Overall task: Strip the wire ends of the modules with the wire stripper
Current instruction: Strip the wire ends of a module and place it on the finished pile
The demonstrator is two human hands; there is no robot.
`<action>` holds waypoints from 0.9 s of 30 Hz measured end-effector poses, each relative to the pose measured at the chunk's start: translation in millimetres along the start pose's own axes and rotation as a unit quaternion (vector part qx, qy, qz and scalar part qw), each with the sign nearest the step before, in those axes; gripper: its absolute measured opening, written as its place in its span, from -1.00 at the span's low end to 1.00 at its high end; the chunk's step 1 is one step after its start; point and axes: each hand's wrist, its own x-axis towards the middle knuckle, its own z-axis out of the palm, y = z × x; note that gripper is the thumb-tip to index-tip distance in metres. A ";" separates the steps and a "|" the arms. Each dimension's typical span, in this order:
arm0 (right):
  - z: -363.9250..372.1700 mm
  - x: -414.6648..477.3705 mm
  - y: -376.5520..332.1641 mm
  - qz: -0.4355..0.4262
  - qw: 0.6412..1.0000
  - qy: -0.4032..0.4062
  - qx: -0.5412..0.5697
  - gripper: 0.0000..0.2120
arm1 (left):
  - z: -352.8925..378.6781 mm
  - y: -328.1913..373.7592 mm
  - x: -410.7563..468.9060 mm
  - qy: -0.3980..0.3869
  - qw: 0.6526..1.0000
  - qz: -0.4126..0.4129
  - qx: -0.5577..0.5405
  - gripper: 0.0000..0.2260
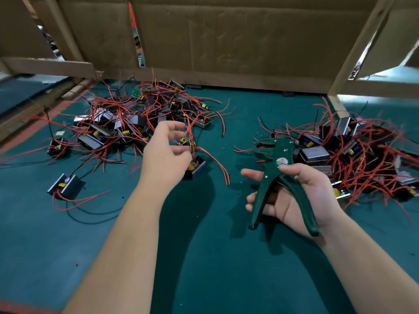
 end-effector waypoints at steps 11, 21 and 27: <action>5.4 -4.2 3.7 0.018 1.000 -0.006 -0.005 -0.52 | 25.3 3.6 -9.5 -0.090 0.996 -0.025 -0.002 -0.85; 7.8 -3.6 9.1 0.032 0.999 -0.015 -0.036 -0.44 | 35.5 8.1 -15.6 -0.087 0.993 -0.019 -0.074 -0.91; 10.1 -9.4 9.8 0.019 0.996 -0.078 -0.042 -0.46 | 34.2 17.8 -17.0 -0.122 0.978 -0.012 -0.169 -0.82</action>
